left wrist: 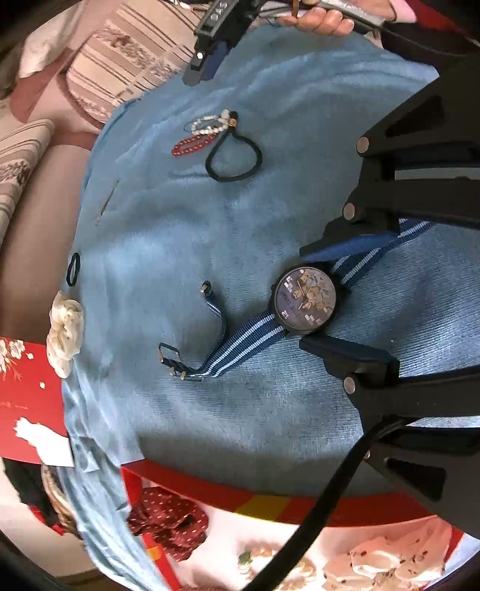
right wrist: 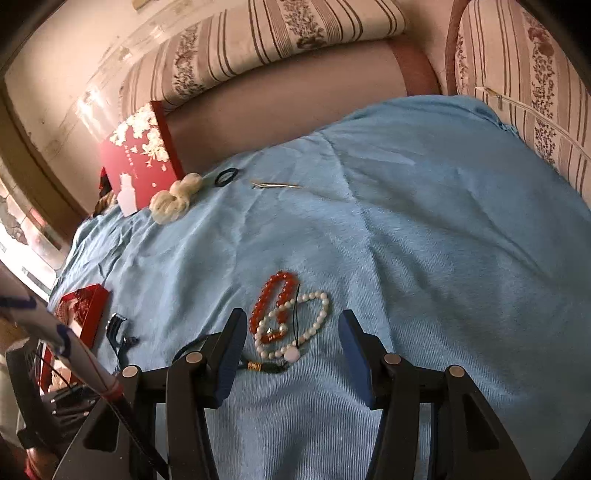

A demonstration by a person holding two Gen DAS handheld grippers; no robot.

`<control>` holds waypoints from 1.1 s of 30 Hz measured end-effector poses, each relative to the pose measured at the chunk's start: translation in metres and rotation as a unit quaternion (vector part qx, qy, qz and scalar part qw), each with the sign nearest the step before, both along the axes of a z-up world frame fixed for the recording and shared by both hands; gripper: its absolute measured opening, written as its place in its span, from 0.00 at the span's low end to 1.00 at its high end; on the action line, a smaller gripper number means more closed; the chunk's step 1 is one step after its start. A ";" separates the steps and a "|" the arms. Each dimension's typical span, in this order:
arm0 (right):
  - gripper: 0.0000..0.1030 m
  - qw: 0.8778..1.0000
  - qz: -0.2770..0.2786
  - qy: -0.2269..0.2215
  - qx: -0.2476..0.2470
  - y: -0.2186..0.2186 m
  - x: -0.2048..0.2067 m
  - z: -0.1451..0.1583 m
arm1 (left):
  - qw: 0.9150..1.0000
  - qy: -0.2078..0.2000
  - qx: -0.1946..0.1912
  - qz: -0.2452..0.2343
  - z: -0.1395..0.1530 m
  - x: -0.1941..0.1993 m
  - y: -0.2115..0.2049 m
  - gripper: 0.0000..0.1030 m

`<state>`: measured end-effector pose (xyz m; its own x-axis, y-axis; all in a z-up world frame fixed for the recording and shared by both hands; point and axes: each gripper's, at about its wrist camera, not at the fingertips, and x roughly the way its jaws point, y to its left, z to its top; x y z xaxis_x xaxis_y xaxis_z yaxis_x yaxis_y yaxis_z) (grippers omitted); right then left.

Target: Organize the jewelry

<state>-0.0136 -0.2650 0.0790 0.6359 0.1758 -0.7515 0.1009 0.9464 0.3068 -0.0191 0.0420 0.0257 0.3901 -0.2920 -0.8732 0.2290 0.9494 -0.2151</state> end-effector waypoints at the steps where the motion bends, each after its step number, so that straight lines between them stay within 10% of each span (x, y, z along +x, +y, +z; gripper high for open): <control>1: 0.52 1.000 0.005 0.003 -0.010 0.003 0.005 0.002 | 1.000 0.002 -0.005 0.001 0.000 0.001 0.001 0.39; 15: 0.44 0.971 0.095 0.124 -0.181 0.073 0.094 -0.043 | 0.999 0.003 -0.049 -0.007 0.008 -0.007 0.008 0.38; 17: 0.22 0.971 0.100 0.131 -0.173 0.074 0.092 -0.050 | 0.998 0.000 -0.057 -0.009 0.012 -0.010 0.007 0.38; 21: 0.00 0.977 0.089 0.106 -0.165 0.077 0.086 -0.039 | 0.997 -0.016 -0.070 -0.013 0.025 -0.016 0.009 0.38; 27: 0.00 0.988 0.082 0.044 -0.126 0.085 0.065 0.022 | 0.995 -0.045 -0.091 0.003 0.050 -0.027 0.032 0.34; 30: 0.00 0.988 0.090 0.019 -0.123 0.096 0.054 0.051 | 0.993 -0.057 -0.099 0.019 0.062 -0.030 0.053 0.00; 33: 0.01 0.985 0.099 0.016 -0.140 0.110 0.052 0.060 | 0.991 -0.070 -0.108 0.036 0.073 -0.033 0.075 0.01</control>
